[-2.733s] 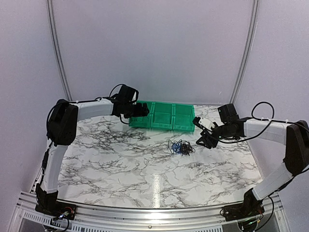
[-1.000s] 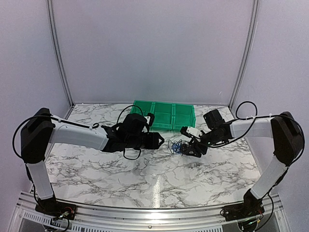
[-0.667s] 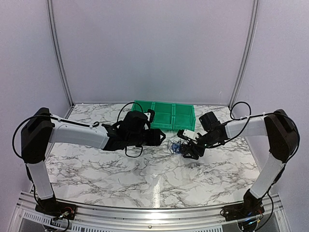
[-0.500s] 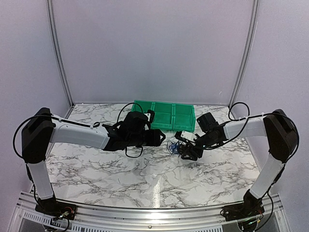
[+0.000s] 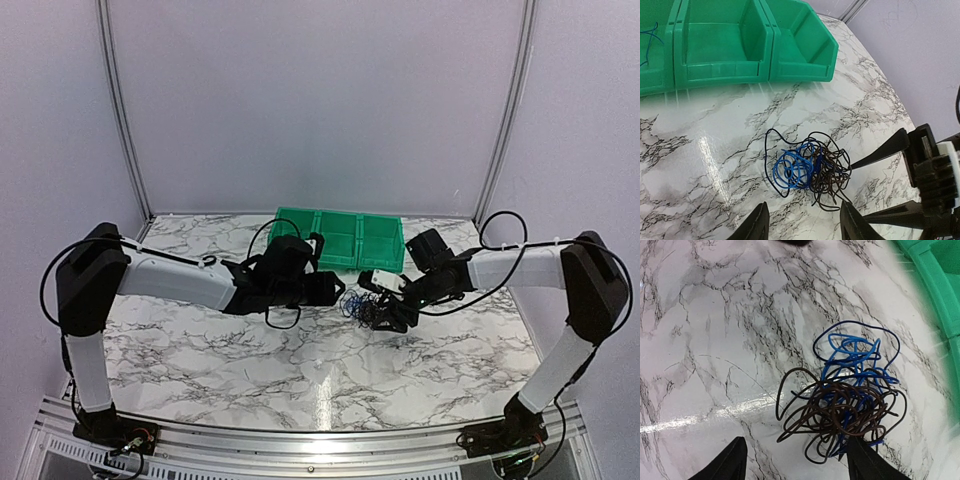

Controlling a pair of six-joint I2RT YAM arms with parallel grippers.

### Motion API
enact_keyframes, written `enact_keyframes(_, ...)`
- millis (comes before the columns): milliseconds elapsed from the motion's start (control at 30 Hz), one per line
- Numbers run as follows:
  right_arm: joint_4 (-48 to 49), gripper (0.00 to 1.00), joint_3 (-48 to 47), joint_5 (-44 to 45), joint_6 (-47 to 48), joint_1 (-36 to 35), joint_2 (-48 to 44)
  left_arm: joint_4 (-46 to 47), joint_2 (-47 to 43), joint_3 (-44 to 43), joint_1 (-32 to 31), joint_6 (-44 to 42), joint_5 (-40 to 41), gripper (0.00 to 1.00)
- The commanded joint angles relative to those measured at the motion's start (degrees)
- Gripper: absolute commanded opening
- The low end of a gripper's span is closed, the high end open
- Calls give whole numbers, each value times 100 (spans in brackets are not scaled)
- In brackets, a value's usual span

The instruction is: Untangle the cables

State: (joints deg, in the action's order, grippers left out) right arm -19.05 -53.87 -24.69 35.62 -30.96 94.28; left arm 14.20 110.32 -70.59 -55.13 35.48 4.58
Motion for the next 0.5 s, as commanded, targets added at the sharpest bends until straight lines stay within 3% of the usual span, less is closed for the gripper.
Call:
enact_keyframes(0,-39,68,-68,211,45,-11,-238,108,432,-365,-15,144,-130,48)
enact_keyframes(467,74,68,42,464,40,109,-413,110,1476,-1383,-8,937,-677,45)
